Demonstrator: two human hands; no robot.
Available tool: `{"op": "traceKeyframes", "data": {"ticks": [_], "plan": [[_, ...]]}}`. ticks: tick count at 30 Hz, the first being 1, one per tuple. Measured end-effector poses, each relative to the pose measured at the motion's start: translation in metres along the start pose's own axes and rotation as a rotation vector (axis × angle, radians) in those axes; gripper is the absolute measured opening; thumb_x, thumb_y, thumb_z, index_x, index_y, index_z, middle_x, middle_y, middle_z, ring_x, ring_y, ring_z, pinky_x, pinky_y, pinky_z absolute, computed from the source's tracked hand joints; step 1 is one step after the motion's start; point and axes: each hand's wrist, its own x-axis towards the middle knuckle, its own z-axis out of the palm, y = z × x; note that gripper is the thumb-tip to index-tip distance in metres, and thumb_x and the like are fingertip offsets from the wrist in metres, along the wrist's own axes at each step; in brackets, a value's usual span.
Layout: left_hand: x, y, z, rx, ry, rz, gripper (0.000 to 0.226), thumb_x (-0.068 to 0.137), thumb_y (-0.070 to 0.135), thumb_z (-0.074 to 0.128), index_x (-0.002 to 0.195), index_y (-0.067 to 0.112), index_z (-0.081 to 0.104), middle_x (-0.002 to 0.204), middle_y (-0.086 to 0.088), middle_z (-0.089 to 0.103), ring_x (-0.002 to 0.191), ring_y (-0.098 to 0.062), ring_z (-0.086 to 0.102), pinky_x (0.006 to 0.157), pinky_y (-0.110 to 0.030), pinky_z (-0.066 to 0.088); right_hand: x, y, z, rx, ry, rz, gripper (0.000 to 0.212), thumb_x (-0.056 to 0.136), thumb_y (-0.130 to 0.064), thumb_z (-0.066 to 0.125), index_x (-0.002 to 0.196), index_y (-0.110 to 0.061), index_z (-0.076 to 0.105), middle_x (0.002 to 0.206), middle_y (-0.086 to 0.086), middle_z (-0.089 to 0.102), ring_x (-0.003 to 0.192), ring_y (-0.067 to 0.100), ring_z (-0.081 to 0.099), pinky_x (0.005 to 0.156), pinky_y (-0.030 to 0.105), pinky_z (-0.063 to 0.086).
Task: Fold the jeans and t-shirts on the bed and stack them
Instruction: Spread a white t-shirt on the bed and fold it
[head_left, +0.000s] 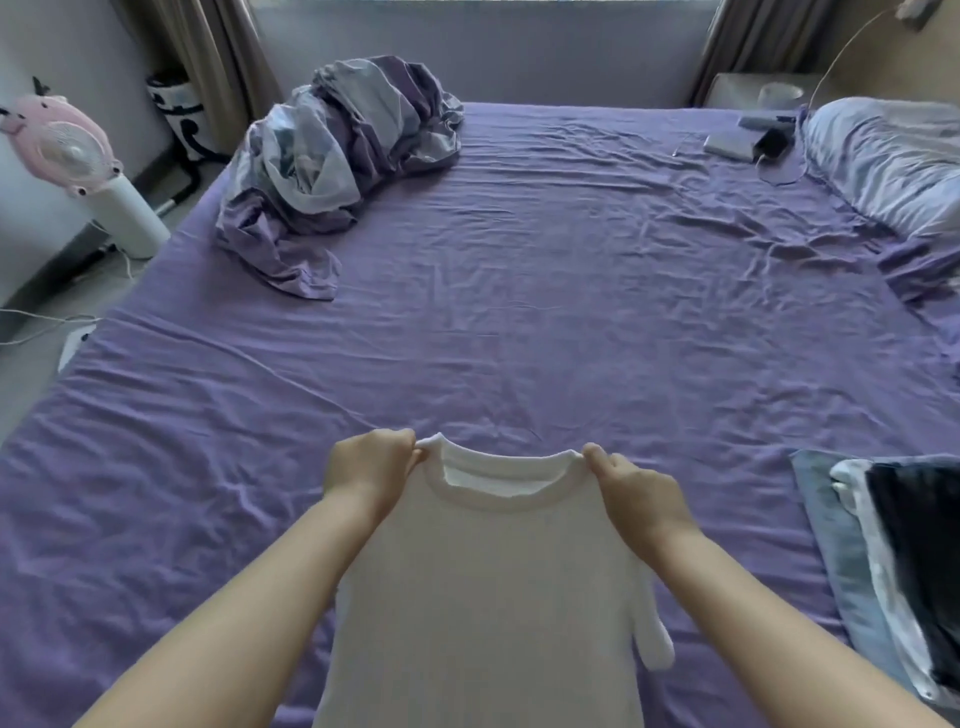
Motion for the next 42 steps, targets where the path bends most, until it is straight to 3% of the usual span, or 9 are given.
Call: {"op": "traceKeyframes", "data": {"ticks": [5, 8, 14, 21, 24, 28, 35, 38, 42], "plan": [[0.056, 0.003, 0.038, 0.162, -0.055, 0.006, 0.024, 0.097, 0.034, 0.042, 0.087, 0.019, 0.058, 0.095, 0.000, 0.065, 0.086, -0.025, 0.064, 0.061, -0.026, 0.034, 0.050, -0.002, 0.028, -0.075, -0.005, 0.024, 0.043, 0.082, 0.001, 0.043, 0.121, -0.019, 0.043, 0.077, -0.003, 0.039, 0.064, 0.029, 0.061, 0.050, 0.028, 0.029], [0.073, 0.010, 0.071, 0.234, -0.083, -0.037, 0.013, 0.089, 0.019, 0.049, 0.097, 0.021, 0.060, 0.102, 0.001, 0.061, 0.096, -0.024, 0.057, 0.072, -0.029, 0.035, 0.073, -0.003, 0.061, 0.019, -0.012, 0.064, 0.037, 0.094, -0.018, 0.044, 0.130, -0.019, 0.037, 0.097, -0.003, 0.056, 0.084, 0.027, 0.062, 0.059, 0.030, 0.036], [0.037, 0.054, 0.131, -0.040, 0.163, 0.140, 0.045, 0.064, 0.015, 0.082, 0.107, 0.016, 0.070, 0.116, -0.012, 0.065, 0.110, -0.031, 0.061, 0.096, -0.056, 0.043, 0.054, 0.010, 0.108, 0.353, -0.059, 0.245, 0.052, 0.094, -0.039, 0.047, 0.139, -0.014, 0.037, 0.121, 0.008, 0.058, 0.113, 0.030, 0.052, 0.090, 0.040, 0.036], [0.003, 0.121, 0.168, -0.053, -0.100, 0.476, 0.050, 0.090, 0.049, 0.030, 0.130, 0.032, 0.055, 0.141, -0.003, 0.049, 0.133, -0.030, 0.042, 0.103, -0.055, 0.021, 0.008, 0.021, 0.122, 0.353, -0.030, 0.320, 0.037, 0.085, -0.030, 0.064, 0.116, -0.013, 0.058, 0.097, 0.005, 0.063, 0.095, 0.031, 0.057, 0.078, 0.040, 0.039], [0.011, 0.128, 0.177, -0.013, -0.134, 0.465, 0.057, 0.090, 0.055, 0.023, 0.136, 0.032, 0.048, 0.148, -0.004, 0.040, 0.138, -0.031, 0.032, 0.104, -0.055, 0.016, 0.009, 0.031, 0.124, 0.332, -0.038, 0.346, 0.016, 0.090, -0.031, 0.056, 0.091, -0.015, 0.058, 0.088, 0.000, 0.054, 0.091, 0.025, 0.053, 0.062, 0.035, 0.037], [0.028, 0.133, 0.185, -0.020, -0.128, 0.480, 0.062, 0.090, 0.059, 0.021, 0.141, 0.030, 0.041, 0.152, -0.006, 0.030, 0.140, -0.033, 0.025, 0.105, -0.058, 0.013, 0.017, 0.055, 0.124, 0.407, 0.149, 0.503, 0.015, 0.090, -0.031, 0.056, 0.093, -0.016, 0.059, 0.099, 0.003, 0.054, 0.081, 0.030, 0.057, 0.057, 0.032, 0.037], [0.036, 0.163, 0.193, -0.084, -0.047, 0.667, 0.066, 0.089, 0.063, 0.026, 0.144, 0.028, 0.036, 0.153, -0.003, 0.030, 0.141, -0.032, 0.023, 0.107, -0.060, 0.012, -0.001, 0.063, 0.134, 0.560, 0.004, 0.564, 0.073, 0.074, -0.062, 0.060, 0.131, -0.024, 0.037, 0.115, 0.004, 0.061, 0.104, 0.030, 0.059, 0.071, 0.034, 0.039], [0.041, 0.174, 0.195, -0.044, -0.114, 0.608, 0.065, 0.089, 0.065, 0.015, 0.146, 0.033, 0.020, 0.155, 0.002, 0.025, 0.144, -0.027, 0.011, 0.110, -0.058, 0.001, -0.011, 0.064, 0.139, 0.621, 0.014, 0.494, 0.065, 0.080, -0.037, 0.065, 0.136, -0.025, 0.034, 0.116, 0.002, 0.059, 0.103, 0.029, 0.059, 0.070, 0.032, 0.039], [0.055, 0.185, 0.197, 0.020, -0.185, 0.538, 0.063, 0.083, 0.068, -0.007, 0.138, 0.043, -0.019, 0.158, 0.008, -0.011, 0.137, -0.019, -0.030, 0.106, -0.055, -0.027, -0.012, 0.071, 0.135, 0.735, 0.215, 0.538, 0.035, 0.083, -0.010, 0.062, 0.117, -0.015, 0.055, 0.098, 0.002, 0.059, 0.090, 0.024, 0.057, 0.069, 0.022, 0.033]]}}
